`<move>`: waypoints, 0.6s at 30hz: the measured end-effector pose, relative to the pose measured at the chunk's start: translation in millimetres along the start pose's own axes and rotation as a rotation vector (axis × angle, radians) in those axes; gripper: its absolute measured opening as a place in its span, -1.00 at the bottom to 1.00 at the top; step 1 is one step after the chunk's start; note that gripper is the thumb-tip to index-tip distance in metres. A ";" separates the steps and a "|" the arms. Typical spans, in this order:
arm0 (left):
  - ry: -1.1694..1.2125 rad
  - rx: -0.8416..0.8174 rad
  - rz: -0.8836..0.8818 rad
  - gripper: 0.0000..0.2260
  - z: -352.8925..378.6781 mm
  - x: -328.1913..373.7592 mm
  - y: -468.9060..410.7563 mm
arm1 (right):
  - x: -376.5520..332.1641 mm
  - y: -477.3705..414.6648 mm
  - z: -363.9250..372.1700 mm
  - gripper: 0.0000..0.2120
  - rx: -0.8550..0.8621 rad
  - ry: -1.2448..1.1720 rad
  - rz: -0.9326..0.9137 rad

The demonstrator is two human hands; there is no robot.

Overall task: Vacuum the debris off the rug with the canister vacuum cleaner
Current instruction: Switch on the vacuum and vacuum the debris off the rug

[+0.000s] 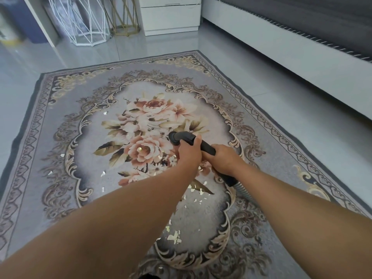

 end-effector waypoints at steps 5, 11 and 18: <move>0.018 -0.019 0.018 -0.27 3.1 -11.0 -2.5 | 1.4 8.2 1.5 -0.61 0.034 0.027 0.026; 0.051 -0.069 0.040 -0.44 14.5 -1.0 11.8 | 16.5 16.5 -1.1 -0.55 0.150 0.025 0.074; 0.083 -0.200 -0.013 -0.43 52.9 1.2 17.2 | 49.0 14.1 -16.7 -0.58 0.111 -0.105 0.136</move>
Point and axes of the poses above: each hand's wrist, its own y-axis away from the middle knuckle, its own z-axis out of the palm, x = y × z, the point moved 3 cm from there along -y, towards the middle knuckle, and after that the axes turned 15 degrees about z, right-handed, at the moved point
